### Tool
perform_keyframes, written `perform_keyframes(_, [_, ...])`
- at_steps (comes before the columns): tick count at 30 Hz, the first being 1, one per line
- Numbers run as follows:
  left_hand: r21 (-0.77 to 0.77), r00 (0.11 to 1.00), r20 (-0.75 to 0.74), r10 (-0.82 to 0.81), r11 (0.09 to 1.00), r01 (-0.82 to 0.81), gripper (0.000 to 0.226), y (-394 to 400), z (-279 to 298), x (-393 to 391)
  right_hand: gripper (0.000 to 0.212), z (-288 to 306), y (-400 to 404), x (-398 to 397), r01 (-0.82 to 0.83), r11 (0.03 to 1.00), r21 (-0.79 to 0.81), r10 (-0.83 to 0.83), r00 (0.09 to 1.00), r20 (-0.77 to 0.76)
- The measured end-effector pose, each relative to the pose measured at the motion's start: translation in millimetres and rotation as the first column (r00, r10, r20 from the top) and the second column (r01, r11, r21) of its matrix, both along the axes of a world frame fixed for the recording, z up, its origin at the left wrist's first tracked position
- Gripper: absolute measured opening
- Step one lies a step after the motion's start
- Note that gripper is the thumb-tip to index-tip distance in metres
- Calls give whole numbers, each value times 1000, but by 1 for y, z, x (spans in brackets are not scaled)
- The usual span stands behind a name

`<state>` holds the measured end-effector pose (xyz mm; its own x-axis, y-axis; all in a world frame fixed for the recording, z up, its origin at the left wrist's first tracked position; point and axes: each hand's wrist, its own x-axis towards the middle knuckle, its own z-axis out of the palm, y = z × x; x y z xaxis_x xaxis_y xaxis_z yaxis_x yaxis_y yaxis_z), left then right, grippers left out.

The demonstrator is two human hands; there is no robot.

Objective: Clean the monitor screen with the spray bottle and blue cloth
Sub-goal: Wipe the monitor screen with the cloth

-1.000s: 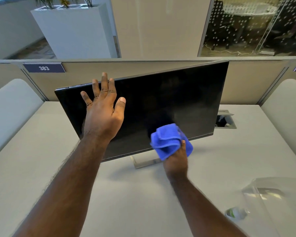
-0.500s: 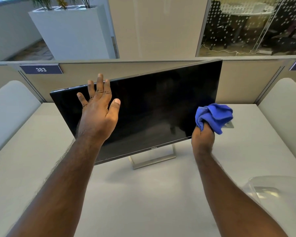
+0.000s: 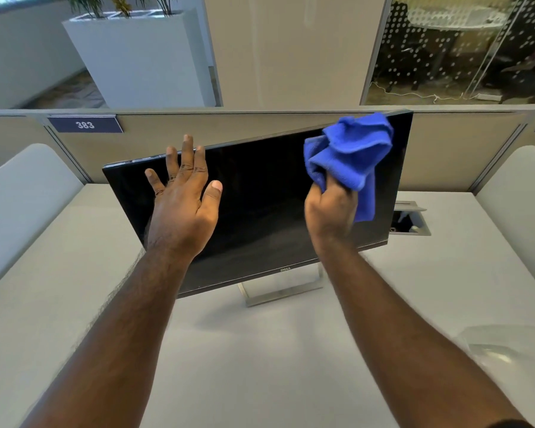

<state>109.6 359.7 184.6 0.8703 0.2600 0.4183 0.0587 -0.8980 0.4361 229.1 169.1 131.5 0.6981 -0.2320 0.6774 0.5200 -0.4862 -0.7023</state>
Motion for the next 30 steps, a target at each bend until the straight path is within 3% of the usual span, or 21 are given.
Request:
perform_keyframes(2, [-24,1000,23,17,1000,-16,66,6,-1,-4,33,-12,24,-19,-69,997,-41,71,996,58])
perform_keyframes(5, [-61,996,71,59,997,-54,65,19,-2,-12,36,-29,60,-50,-212,968,-136,216,976,15])
perform_keyframes(8, [-76,987,105,125,990,-117,65,37,-3,-22,44,-44,95,-79,-235,933,-273,255,966,37])
perform_keyframes(12, [-103,975,114,190,978,-179,64,62,-6,-37,52,-61,130,-109,-366,843,-393,384,923,-35])
perform_keyframes(16, [-118,974,108,197,976,-184,66,74,-7,-45,47,-85,157,-131,-420,767,-485,507,860,56])
perform_keyframes(18, [-121,977,107,186,977,-173,65,75,-8,-47,48,-99,164,-140,-462,715,-525,552,833,19])
perform_keyframes(23, [-134,980,107,170,979,-155,65,74,-9,-48,49,-141,147,-156,-537,652,-535,576,810,-112])
perform_keyframes(30, [-129,985,91,149,982,-136,64,77,-11,-51,51,-189,80,-140,-439,570,-694,440,877,-193])
